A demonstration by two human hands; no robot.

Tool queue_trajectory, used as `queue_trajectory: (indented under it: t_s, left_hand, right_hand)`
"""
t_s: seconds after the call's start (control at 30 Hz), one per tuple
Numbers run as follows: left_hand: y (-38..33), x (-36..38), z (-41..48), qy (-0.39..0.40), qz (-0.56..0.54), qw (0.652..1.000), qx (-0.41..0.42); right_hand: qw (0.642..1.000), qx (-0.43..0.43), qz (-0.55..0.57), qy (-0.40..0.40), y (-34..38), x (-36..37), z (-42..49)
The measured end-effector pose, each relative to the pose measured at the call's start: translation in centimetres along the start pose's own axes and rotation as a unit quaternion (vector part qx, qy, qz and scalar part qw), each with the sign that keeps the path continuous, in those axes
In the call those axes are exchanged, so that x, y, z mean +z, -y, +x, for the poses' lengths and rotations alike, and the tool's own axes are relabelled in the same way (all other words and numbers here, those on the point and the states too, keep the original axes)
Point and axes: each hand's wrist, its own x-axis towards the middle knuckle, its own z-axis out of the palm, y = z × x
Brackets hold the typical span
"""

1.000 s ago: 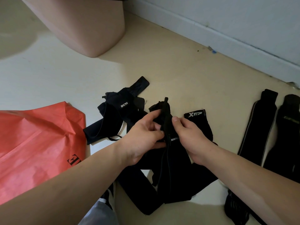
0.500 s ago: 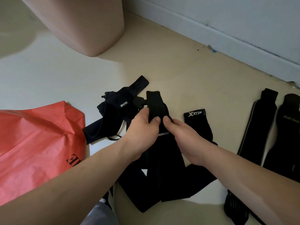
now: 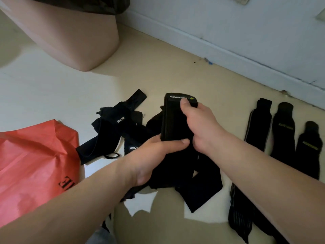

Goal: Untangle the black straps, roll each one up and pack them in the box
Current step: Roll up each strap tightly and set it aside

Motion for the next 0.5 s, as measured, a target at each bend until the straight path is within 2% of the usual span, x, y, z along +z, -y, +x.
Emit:
queue_trajectory:
  t_s: [0.17,0.27,0.37,0.5]
  left_hand:
    - [0.2,-1.5,-0.4,0.067,0.046,0.995,-0.058]
    - [0.8,-1.5,-0.5,0.037,0.062,0.995,-0.071]
    - [0.8,-1.5,-0.1,-0.033,0.032,0.998,-0.041]
    - [-1.3,-1.7,0.2,-0.078,-0.046,0.996,0.010]
  right_hand:
    - [0.997,0.006,0.047,-0.067,2.9,-0.6,2.2]
    - [0.998,0.009,0.037,-0.057,3.7,-1.1,3.7]
    - [0.995,0.073,0.052,0.050,3.7,-1.3,3.8]
    - [0.969,0.137,-0.053,0.200,1.1,-1.1,2.0]
